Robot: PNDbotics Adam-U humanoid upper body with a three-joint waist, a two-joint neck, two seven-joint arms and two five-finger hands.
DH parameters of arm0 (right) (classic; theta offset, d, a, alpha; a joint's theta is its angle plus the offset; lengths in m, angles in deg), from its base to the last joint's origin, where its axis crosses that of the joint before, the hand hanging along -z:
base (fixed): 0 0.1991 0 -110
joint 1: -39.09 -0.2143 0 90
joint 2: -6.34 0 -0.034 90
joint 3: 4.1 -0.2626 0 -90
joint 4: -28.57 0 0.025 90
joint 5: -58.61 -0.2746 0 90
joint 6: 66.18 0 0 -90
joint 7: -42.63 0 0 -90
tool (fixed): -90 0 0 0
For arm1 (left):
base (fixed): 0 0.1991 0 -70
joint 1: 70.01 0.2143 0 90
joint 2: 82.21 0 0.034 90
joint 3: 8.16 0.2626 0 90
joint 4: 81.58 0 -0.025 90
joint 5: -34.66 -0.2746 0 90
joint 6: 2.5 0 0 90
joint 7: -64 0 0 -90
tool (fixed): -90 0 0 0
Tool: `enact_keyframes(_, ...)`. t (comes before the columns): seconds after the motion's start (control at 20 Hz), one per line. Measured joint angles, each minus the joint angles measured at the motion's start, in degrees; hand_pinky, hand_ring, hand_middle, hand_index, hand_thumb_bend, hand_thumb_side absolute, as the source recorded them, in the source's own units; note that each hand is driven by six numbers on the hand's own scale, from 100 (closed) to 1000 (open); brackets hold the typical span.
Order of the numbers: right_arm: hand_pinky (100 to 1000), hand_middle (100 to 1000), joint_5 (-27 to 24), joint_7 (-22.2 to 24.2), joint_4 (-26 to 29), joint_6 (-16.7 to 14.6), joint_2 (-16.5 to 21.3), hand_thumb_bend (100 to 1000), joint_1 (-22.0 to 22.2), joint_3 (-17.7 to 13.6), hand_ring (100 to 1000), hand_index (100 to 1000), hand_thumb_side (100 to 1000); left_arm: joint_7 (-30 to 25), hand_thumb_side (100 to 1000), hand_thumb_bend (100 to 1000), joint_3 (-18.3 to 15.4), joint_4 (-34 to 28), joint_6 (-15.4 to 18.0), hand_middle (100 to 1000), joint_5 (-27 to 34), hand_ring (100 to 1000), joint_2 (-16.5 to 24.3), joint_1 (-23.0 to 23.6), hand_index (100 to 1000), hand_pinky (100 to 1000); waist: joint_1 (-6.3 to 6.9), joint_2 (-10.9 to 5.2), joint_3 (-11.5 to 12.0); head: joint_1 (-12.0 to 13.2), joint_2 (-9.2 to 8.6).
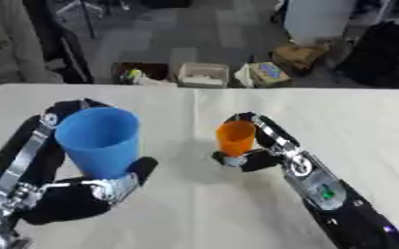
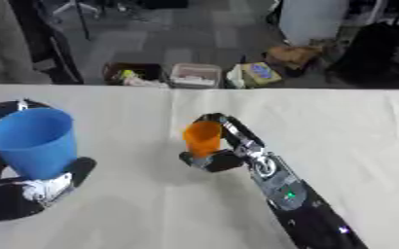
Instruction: Pour the contents of one cup into another cup.
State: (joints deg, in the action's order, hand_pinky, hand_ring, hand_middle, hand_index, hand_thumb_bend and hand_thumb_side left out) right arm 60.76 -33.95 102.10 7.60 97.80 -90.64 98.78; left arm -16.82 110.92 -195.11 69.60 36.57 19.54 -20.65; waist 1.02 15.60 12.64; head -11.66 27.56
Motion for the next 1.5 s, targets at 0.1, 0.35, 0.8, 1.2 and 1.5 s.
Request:
enact_keyframes(0.1,153,338,-0.66,1.80,2.11,-0.08,-0.43,205,0.02,1.32,218,481,100,-2.09,100,291,-0.14,0.00,-1.35,199,-1.79,100,1.69,-0.61,445,471,0.03,-0.31,-0.32,-0.01,-0.01)
enact_keyframes(0.35,152,338,-2.98,6.09,7.04,0.37,-1.74,203,-0.13,4.73,218,482,100,-6.15,100,301,-0.14,-0.02,-4.33,193,-5.38,100,3.95,-1.99,445,456,0.04,-1.01,-1.22,0.01,-0.01)
enact_keyframes(0.8,151,337,-5.87,12.81,11.06,1.84,-3.64,202,-0.77,9.97,219,479,100,-9.82,100,323,0.47,-0.03,-6.40,180,-13.37,100,5.03,-2.70,446,424,-0.17,-1.66,-2.30,0.27,-0.01)
enact_keyframes(1.2,138,326,-7.97,16.19,13.38,2.89,-4.75,259,-1.65,12.55,211,468,100,-13.75,100,339,1.22,-0.03,-7.30,170,-21.59,100,4.98,-3.85,452,399,-0.34,-1.93,-2.52,0.38,-0.01)
enact_keyframes(1.5,133,321,-8.01,16.46,13.58,3.83,-5.63,280,-1.65,13.39,207,462,100,-18.39,100,352,1.56,-0.03,-7.03,158,-28.55,100,4.15,-6.38,464,371,-0.30,-2.20,-2.55,0.38,-0.01)
